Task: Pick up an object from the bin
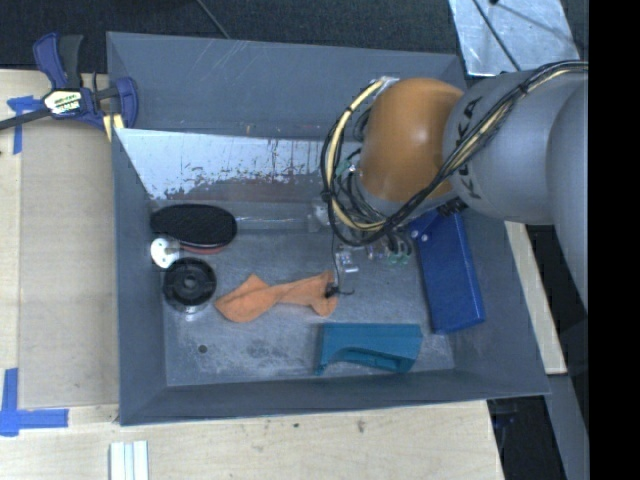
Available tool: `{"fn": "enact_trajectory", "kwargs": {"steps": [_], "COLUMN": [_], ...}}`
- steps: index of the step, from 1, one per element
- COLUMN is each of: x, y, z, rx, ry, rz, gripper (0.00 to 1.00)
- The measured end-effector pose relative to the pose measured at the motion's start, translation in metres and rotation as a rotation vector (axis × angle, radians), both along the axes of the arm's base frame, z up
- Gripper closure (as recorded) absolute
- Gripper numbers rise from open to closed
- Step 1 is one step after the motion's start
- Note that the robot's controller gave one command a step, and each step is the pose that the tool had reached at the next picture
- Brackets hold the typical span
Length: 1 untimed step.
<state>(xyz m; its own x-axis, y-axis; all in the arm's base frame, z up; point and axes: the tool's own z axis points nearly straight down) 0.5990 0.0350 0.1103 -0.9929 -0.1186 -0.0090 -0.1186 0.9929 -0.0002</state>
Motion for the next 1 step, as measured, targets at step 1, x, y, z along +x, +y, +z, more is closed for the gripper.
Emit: {"fn": "enact_trajectory", "kwargs": {"steps": [1], "x": [-0.0237], "y": [0.0078], "z": [-0.0342], "rx": [0.001], "ry": [0.007], "rz": [0.017], "gripper": [0.00]}}
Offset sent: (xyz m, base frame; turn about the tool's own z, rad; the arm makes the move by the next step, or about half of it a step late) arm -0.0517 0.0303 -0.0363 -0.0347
